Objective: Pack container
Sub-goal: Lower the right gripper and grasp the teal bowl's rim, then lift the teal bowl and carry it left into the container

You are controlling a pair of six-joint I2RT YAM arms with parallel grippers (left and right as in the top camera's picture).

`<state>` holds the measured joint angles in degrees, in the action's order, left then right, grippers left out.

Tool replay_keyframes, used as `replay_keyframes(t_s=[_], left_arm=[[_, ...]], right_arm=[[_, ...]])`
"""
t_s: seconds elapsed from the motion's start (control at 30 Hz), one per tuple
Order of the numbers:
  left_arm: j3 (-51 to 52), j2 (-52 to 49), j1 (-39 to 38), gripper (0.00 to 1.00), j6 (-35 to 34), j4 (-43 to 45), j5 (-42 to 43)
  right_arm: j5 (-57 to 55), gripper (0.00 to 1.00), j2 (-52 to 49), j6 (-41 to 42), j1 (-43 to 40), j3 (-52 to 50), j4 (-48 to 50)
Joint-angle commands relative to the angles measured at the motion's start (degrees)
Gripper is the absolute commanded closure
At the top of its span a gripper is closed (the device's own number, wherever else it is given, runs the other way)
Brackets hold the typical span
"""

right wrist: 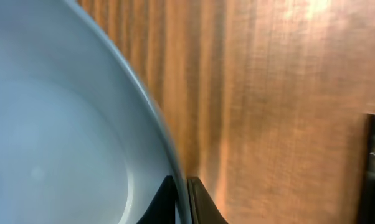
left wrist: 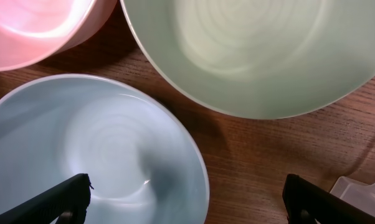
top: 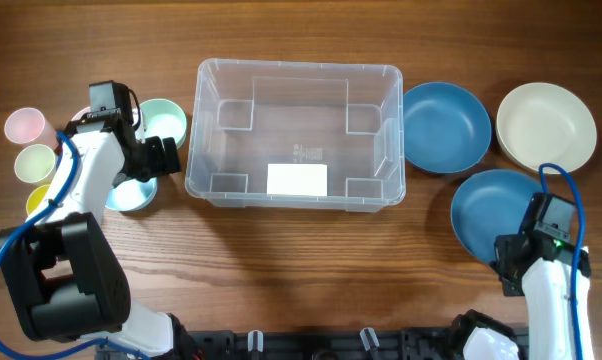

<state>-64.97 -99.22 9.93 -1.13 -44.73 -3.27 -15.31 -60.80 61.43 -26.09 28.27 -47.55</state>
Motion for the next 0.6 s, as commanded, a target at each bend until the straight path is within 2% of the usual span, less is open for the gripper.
replay_keyframes(t_s=[0.0,0.2,0.23,0.4,0.57], left_arm=[[0.5,-0.5,0.3,0.00,0.7,0.0,0.7],[0.5,-0.5,0.3,0.00,0.7,0.0,0.7],[0.5,-0.5,0.3,0.00,0.7,0.0,0.7],[0.5,-0.5,0.3,0.00,0.7,0.0,0.7],[0.5,-0.5,0.3,0.00,0.7,0.0,0.7]], right_arm=[[-4.2,0.96,4.0,-3.7,0.1,2.9,-3.9],[-3.4,0.96,13.3,-21.2,0.1,10.0,-7.5],[-2.5,0.96,14.4,-21.7,0.1,10.6,-7.6],[5.6,0.96,19.6,-31.2,0.1,15.9,-5.8],[20.0,0.96,20.8,-44.1,0.2,22.4,-0.9]])
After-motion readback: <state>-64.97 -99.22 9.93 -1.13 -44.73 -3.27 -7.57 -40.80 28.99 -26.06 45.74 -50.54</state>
